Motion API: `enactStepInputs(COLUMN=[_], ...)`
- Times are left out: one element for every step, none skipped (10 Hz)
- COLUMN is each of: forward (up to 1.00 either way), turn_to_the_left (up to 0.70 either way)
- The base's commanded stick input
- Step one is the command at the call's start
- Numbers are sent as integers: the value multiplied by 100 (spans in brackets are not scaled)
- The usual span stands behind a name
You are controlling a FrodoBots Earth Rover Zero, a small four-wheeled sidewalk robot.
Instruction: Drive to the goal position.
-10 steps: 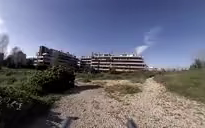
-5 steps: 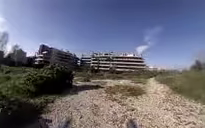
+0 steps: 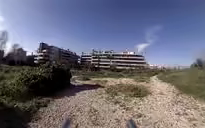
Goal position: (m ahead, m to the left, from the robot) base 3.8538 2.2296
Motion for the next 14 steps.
enactStepInputs(forward=[50, 50, 50, 50, 50, 50, 50, 50, 50, 50, 50, 50, 50, 50], turn_to_the_left=[0, 0, 0, 0, 0, 0, 0, 0, 0, 0, 0, 0, 0, 0])
